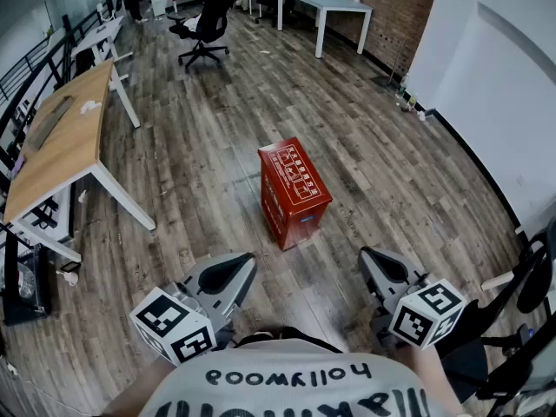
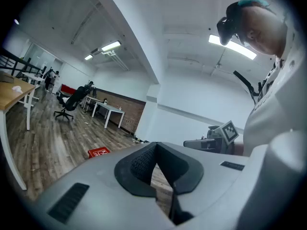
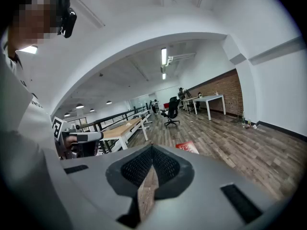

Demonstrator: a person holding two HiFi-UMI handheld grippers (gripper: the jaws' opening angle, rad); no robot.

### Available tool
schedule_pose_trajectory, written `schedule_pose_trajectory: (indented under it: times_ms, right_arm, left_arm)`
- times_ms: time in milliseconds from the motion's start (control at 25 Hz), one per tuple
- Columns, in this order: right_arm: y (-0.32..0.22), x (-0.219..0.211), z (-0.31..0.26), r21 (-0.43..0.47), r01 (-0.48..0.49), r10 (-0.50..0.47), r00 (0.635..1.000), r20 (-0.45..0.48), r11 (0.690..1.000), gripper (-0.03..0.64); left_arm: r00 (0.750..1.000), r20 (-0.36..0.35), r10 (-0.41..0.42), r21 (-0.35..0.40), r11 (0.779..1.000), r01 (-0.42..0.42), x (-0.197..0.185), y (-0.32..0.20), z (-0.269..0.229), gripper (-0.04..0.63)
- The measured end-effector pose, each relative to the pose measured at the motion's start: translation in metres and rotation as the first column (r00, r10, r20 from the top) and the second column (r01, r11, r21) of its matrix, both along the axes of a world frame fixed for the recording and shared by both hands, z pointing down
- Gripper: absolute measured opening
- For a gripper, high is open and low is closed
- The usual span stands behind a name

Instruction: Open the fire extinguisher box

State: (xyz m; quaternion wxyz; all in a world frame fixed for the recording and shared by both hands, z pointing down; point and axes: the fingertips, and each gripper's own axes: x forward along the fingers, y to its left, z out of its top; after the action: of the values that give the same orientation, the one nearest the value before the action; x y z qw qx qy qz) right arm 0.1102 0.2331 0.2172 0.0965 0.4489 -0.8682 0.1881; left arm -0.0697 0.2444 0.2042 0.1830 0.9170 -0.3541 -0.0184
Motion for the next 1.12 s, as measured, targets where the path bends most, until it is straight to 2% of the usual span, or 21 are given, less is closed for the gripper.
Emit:
schedule_pose_trajectory:
  times_ms: [1120]
  right_arm:
    - [-0.001, -0.002, 0.015, -0.029, -0.009, 0.008, 1.0, -0.013, 1.0, 0.009]
  left_arm:
    - [1.0, 0.009, 0.024, -0.033, 0.999, -0.024, -0.002, -0.008, 0.015, 0.003]
